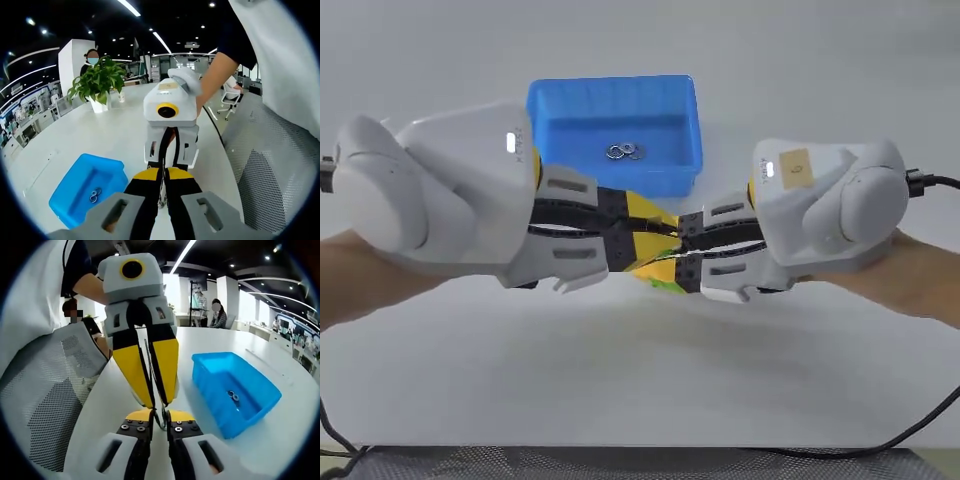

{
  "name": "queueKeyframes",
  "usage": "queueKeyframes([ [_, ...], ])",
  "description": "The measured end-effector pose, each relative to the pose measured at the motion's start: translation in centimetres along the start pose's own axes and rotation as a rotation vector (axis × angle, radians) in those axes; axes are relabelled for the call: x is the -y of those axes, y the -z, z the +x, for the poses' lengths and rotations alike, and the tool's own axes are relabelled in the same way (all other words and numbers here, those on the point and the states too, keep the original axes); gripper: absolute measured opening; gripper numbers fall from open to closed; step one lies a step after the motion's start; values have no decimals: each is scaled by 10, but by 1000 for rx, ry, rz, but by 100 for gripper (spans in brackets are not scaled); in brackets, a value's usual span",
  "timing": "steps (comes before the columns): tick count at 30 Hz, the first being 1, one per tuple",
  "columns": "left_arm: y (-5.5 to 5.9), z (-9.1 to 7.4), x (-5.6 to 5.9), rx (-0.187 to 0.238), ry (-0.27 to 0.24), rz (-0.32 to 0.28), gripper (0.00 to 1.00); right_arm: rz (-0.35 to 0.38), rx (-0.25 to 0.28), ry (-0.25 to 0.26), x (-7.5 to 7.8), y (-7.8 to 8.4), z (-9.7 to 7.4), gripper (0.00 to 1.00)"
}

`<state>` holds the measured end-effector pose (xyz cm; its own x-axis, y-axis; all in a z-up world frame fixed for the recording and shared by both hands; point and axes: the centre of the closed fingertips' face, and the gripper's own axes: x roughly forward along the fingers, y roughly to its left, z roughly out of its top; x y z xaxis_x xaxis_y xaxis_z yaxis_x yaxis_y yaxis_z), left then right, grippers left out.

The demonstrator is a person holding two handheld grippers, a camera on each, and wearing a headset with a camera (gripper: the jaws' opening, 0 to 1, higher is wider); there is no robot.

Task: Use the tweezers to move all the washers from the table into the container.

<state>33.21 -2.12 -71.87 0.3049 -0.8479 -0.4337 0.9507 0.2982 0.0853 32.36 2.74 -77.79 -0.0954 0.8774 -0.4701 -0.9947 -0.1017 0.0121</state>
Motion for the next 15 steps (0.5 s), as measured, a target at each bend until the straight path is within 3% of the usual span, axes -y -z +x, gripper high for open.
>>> queueKeyframes([
  [5,0,1,-2,0,-1,2,7,-36,-4,-4,0,0,0,10],
  [15,-1,3,-3,-5,1,2,7,-29,26,-1,-1,-2,-1,9],
])
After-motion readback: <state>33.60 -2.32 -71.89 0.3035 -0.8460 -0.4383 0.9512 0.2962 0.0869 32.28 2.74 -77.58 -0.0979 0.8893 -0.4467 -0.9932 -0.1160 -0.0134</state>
